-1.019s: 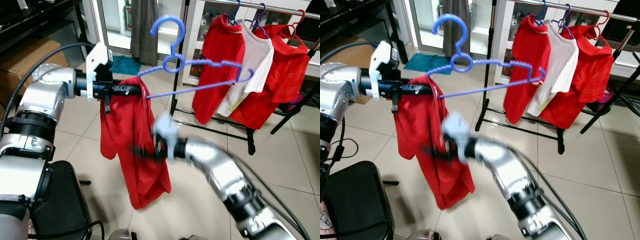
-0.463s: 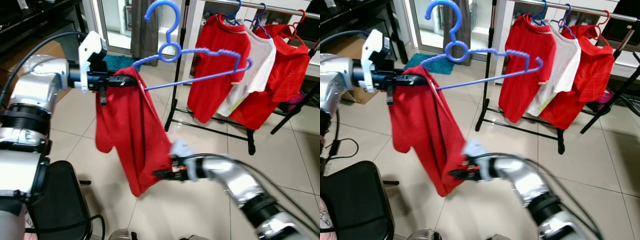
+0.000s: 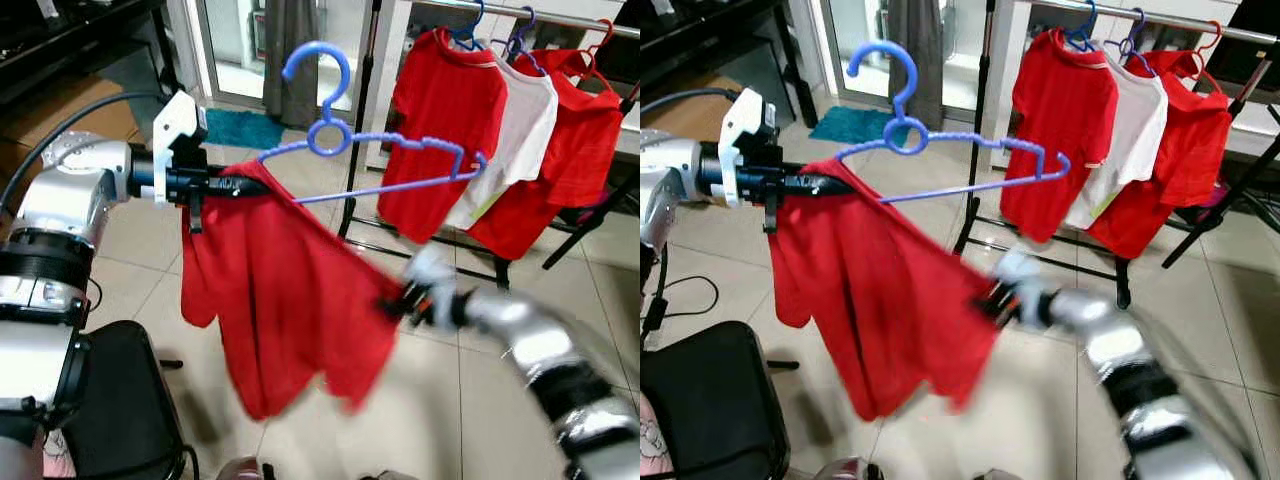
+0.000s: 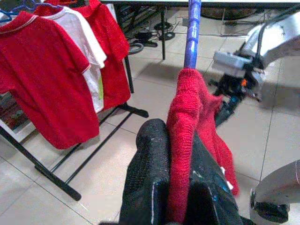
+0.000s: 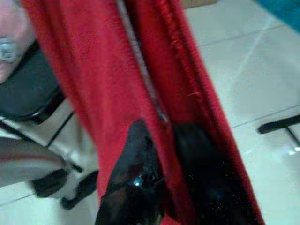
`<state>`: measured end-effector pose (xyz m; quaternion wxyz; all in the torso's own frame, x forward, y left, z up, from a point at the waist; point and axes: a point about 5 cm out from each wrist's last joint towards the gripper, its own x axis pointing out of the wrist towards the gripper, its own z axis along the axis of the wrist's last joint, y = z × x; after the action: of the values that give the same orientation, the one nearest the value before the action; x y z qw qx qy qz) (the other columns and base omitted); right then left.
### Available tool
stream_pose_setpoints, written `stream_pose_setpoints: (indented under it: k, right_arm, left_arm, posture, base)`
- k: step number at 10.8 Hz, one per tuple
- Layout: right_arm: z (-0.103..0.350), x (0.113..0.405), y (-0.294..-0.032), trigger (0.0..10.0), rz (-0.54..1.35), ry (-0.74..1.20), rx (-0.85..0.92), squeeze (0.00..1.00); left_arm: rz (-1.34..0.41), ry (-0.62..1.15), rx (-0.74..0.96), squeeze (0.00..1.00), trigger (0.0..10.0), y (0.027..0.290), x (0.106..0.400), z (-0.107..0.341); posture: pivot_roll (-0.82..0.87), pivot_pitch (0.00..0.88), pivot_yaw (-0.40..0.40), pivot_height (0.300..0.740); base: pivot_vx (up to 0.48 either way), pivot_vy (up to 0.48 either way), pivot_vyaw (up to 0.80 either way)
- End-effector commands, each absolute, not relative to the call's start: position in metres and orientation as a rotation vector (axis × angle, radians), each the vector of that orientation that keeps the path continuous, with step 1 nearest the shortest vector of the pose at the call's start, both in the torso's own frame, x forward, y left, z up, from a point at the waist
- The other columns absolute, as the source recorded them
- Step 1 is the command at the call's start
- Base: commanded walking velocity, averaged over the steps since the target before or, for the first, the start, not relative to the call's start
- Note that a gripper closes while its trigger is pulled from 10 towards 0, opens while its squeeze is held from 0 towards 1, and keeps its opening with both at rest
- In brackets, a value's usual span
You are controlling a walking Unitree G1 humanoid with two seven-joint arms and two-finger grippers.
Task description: Hang hanger
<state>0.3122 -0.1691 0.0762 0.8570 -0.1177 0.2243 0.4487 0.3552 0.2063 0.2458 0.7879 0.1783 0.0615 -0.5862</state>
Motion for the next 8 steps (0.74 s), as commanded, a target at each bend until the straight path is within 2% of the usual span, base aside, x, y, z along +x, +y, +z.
stream_pose_setpoints:
  k: [1, 4, 8]
  right_arm:
    - [0.066, 0.309, -0.185, 0.0, 0.881, 0.540, -0.261, 0.00]
    - [0.078, 0.326, -0.224, 0.0, 0.632, 0.517, -0.379, 0.00]
    - [0.097, 0.340, -0.248, 0.0, 0.393, 0.433, -0.383, 0.00]
  left_arm:
    - [-1.239, 0.082, 0.416, 0.00, 0.0, 0.212, 0.353, 0.260]
    - [-1.226, 0.128, 0.439, 0.00, 0.0, 0.224, 0.340, 0.244]
    - [-1.151, 0.212, 0.497, 0.00, 0.0, 0.240, 0.315, 0.218]
  posture:
    - [-0.03, 0.000, -0.014, 0.740]
    - [-0.03, 0.000, -0.016, 0.740]
    - [-0.04, 0.000, -0.010, 0.740]
  base:
    - [0.000, 0.000, 0.00]
    - [0.000, 0.000, 0.00]
    - [0.000, 0.000, 0.00]
